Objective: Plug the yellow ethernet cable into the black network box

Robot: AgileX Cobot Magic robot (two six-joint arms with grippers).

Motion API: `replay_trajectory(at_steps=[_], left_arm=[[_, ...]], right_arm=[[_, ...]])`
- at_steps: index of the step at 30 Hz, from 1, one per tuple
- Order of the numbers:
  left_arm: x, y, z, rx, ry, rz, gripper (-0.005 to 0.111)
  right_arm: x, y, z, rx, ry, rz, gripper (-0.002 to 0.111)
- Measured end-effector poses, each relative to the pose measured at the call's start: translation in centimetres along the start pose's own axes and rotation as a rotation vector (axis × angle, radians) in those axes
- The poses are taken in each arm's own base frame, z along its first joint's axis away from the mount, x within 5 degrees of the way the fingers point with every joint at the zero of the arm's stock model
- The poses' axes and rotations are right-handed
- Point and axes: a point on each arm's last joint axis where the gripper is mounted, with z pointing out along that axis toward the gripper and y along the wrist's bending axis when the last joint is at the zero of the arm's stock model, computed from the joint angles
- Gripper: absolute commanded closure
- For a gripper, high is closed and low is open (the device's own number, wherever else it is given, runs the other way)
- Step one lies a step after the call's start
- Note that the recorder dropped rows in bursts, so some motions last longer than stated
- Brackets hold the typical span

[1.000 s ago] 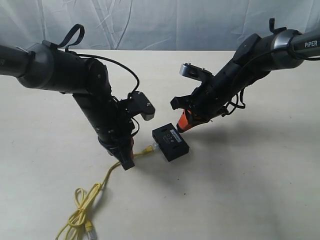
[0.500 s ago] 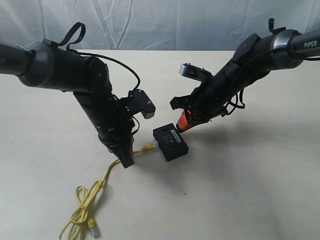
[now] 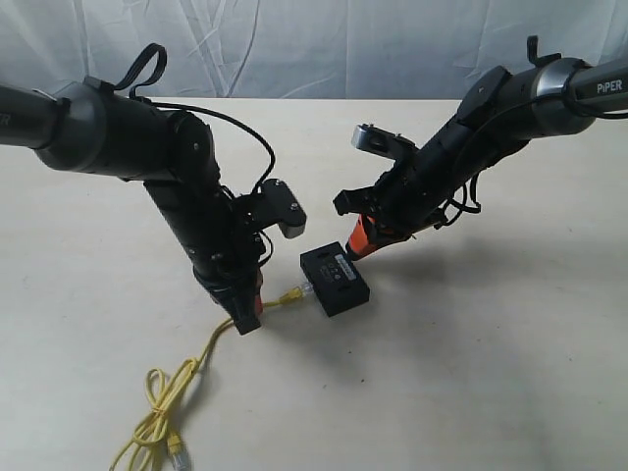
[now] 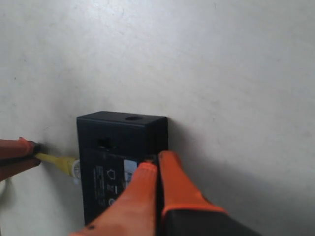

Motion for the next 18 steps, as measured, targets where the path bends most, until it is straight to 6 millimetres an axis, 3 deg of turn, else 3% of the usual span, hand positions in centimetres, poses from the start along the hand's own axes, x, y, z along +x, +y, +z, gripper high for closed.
replay_trajectory(at_steps=[18], left_arm=[[-0.15, 0.08, 0.0, -0.009, -0.016, 0.02, 0.107]], right_arm=[[0.15, 0.12, 0.0, -0.013, 0.017, 0.0, 0.109]])
